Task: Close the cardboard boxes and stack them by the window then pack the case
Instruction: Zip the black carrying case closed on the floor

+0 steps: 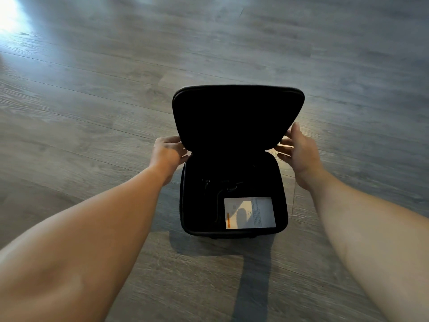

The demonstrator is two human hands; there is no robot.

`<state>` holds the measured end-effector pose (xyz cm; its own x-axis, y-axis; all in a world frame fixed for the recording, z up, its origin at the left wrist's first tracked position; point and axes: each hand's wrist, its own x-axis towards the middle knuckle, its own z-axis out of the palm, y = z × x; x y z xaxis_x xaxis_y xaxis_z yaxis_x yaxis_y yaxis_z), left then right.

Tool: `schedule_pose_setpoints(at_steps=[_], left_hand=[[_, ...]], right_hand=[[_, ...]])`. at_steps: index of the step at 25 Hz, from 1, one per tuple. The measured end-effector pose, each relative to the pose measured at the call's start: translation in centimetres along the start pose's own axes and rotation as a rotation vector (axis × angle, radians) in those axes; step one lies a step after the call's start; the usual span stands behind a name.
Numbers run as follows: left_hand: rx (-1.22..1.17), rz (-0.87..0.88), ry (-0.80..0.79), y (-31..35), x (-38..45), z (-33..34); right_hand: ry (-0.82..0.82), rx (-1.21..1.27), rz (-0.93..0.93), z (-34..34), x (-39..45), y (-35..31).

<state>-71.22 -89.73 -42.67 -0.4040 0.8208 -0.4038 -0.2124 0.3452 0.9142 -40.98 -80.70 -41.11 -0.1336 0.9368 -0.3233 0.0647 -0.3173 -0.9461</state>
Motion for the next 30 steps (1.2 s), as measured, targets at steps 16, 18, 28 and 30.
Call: schedule_pose_setpoints(at_steps=[16, 18, 28, 30], left_hand=[[0.717, 0.158, -0.022, -0.5, -4.7, -3.4], [0.786, 0.15, -0.036, -0.6, -4.9, -3.8], [1.005, 0.109, -0.141, -4.2, -6.6, -3.0], [0.961, 0.104, -0.093, -4.5, -6.2, -3.0]], right_hand=[[-0.095, -0.216, 0.242, -1.5, -5.8, 2.4], [-0.134, -0.297, 0.205, -1.2, -6.1, 2.7], [-0.248, -0.732, 0.162, -0.6, -5.9, 5.3], [-0.195, -0.739, 0.122, -0.1, -5.9, 5.8]])
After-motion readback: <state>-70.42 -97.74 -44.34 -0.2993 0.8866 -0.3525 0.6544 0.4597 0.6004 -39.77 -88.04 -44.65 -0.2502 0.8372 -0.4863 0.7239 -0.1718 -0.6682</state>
